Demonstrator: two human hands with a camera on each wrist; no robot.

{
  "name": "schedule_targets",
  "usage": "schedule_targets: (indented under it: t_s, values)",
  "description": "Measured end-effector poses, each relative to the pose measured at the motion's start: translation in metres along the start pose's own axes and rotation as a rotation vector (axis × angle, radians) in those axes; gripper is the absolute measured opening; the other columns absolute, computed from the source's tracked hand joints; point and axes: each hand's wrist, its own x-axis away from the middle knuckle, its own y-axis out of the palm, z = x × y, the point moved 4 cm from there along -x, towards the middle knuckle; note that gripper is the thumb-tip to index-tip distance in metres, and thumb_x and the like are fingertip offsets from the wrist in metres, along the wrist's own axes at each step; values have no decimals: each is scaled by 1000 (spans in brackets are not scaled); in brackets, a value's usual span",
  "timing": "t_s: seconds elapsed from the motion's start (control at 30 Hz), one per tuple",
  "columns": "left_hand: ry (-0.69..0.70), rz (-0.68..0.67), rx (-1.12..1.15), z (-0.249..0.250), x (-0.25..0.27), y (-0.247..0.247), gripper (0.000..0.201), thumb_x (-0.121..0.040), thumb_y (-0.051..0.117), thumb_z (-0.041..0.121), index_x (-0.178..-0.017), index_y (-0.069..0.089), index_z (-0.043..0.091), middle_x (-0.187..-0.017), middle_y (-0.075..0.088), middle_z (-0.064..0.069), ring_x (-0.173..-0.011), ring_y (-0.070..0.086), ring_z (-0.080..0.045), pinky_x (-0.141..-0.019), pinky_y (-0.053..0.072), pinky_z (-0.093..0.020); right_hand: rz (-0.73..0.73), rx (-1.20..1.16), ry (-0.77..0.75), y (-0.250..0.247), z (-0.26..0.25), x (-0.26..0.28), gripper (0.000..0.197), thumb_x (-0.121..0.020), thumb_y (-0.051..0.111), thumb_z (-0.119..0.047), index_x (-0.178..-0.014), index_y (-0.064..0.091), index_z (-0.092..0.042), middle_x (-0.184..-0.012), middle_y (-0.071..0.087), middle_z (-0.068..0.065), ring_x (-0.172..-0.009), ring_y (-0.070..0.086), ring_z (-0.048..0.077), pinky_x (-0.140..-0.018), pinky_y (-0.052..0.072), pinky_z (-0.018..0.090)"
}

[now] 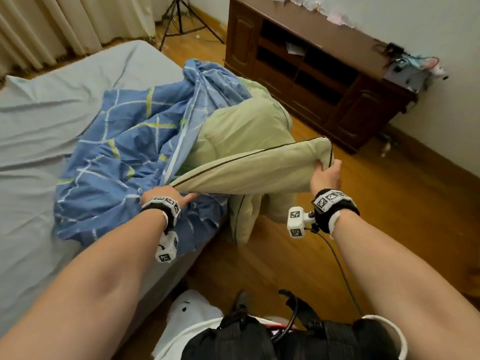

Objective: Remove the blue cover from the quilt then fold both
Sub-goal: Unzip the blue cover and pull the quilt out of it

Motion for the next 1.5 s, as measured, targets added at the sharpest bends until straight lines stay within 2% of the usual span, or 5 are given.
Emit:
schedule_targets:
  t_s: [0.3,0.5,0.73,0.9,1.5]
  values:
    - [231,46,-99,27,-27,7,56,-86,62,41,-137,42,28,-150,26,-12,-142,17,-32,-109,17,-67,-156,-96,19,49,-15,16,25,-97,53,-38,-112,48,-19,-86,55,-6,-88,58,27,-72,40,35]
    - [494,-24,-5,6,-54,14,36,-94,35,14,-126,51,18,-123,63,-11,-113,58,-31,-97,43,-48,72,361,27,95,-21,52,71,-76,58,3,-139,35,-20,-150,37,11,-137,33,33,-112,28,46]
    - [720,180,73,-15,-57,-34,22,-96,39,15,-111,54,15,-107,62,-10,-96,64,-35,-75,52,-46,-764,1005,-715,249,-80,172,92,-68,78,-45,-145,30,-30,-151,38,5,-143,32,26,-119,12,53]
    - [635,186,178,-60,-73,-27,40,-85,63,35,-121,52,22,-126,46,-8,-112,51,-31,-77,49,-43,-559,868,-712,271,-110,190,25,-88,53,-20,-111,53,-28,-107,68,6,-97,64,32,-72,42,35]
    - [353,-72,-109,-139,-142,-31,43,-85,49,13,-124,41,30,-129,50,-10,-120,50,-38,-100,31,-64,100,618,20,133,-93,123,29,-93,52,-17,-120,61,-25,-117,67,13,-108,61,36,-89,45,40]
